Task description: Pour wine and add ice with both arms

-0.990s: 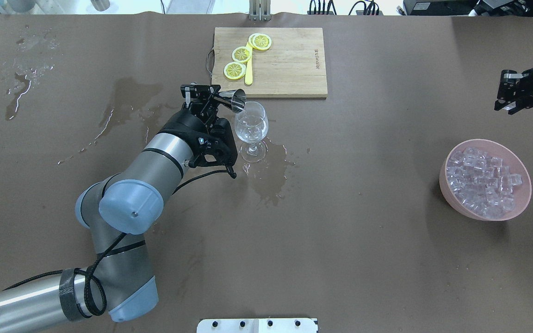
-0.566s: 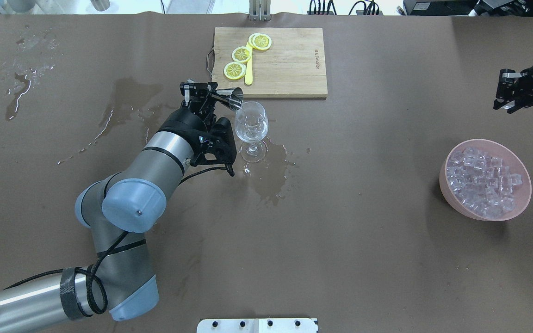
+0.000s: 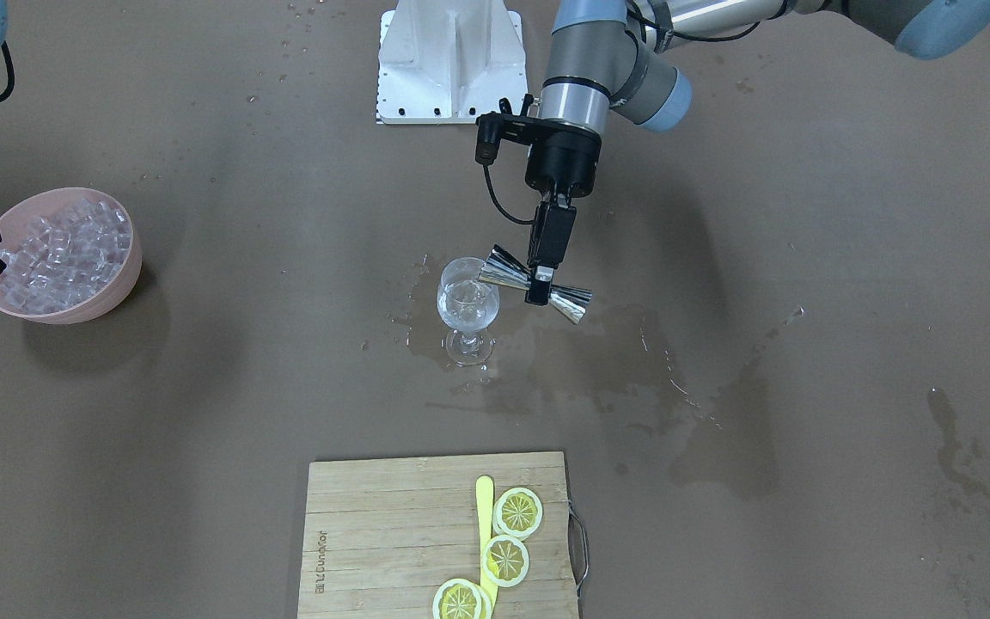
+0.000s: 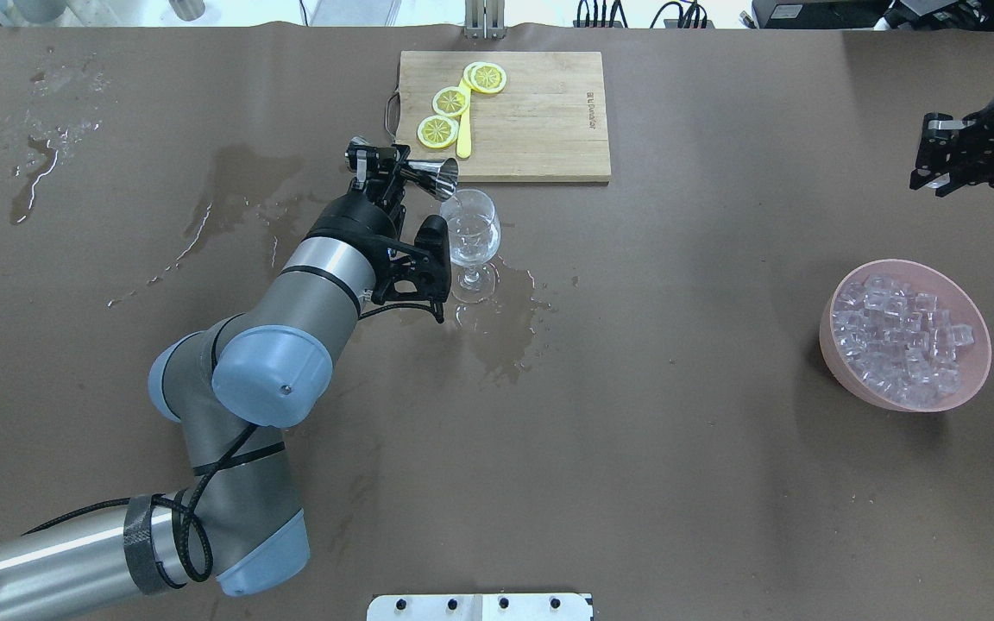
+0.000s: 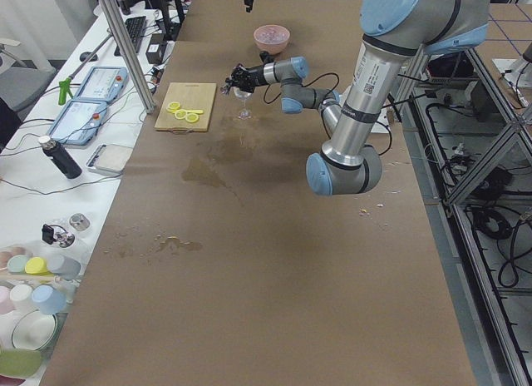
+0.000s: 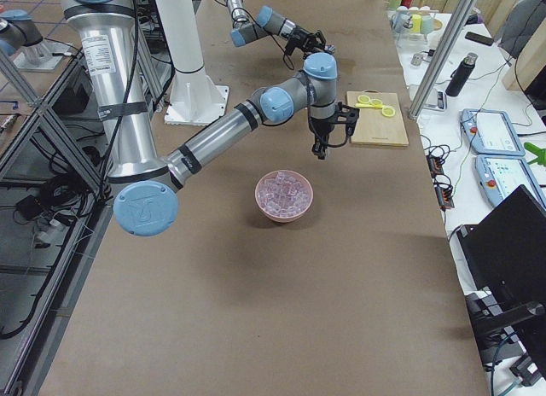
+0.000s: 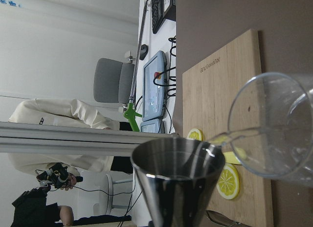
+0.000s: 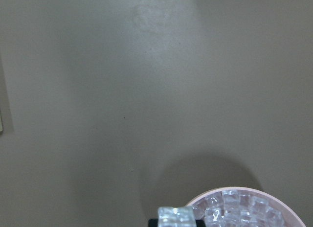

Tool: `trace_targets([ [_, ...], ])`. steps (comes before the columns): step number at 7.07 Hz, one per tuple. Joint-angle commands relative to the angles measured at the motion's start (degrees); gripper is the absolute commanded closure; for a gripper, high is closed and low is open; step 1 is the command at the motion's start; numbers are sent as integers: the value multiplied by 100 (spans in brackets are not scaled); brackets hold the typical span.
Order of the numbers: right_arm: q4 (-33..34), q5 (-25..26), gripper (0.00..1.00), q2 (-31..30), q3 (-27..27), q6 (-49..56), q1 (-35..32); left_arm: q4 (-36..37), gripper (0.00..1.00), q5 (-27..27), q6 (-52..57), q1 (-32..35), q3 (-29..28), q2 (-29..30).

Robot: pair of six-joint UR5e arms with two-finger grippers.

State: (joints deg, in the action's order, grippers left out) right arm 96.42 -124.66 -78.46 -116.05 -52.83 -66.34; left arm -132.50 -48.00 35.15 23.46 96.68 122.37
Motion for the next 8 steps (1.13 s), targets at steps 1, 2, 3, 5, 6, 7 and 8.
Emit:
trace_targets([
  [1, 0, -6, 83, 234, -14, 1, -11, 111, 100, 114, 421, 0, 0, 103],
  [2, 0, -6, 83, 304, -14, 1, -2, 111, 100, 124, 606, -8, -9, 120],
  [3, 8, -6, 83, 461, -5, -16, 16, 119, 100, 124, 642, -9, -9, 121],
  [5, 226, 29, 83, 935, 100, -25, 217, 119, 100, 133, 967, -9, -9, 112],
  [6, 341, 64, 83, 1199, 109, -25, 296, 119, 100, 133, 1020, -9, -17, 120],
  [7, 351, 65, 83, 1436, 161, -60, 393, -29, 100, 194, 664, -9, 17, 173],
  [8, 360, 74, 83, 1569, 162, -87, 481, -369, 100, 151, -340, -26, 44, 43],
])
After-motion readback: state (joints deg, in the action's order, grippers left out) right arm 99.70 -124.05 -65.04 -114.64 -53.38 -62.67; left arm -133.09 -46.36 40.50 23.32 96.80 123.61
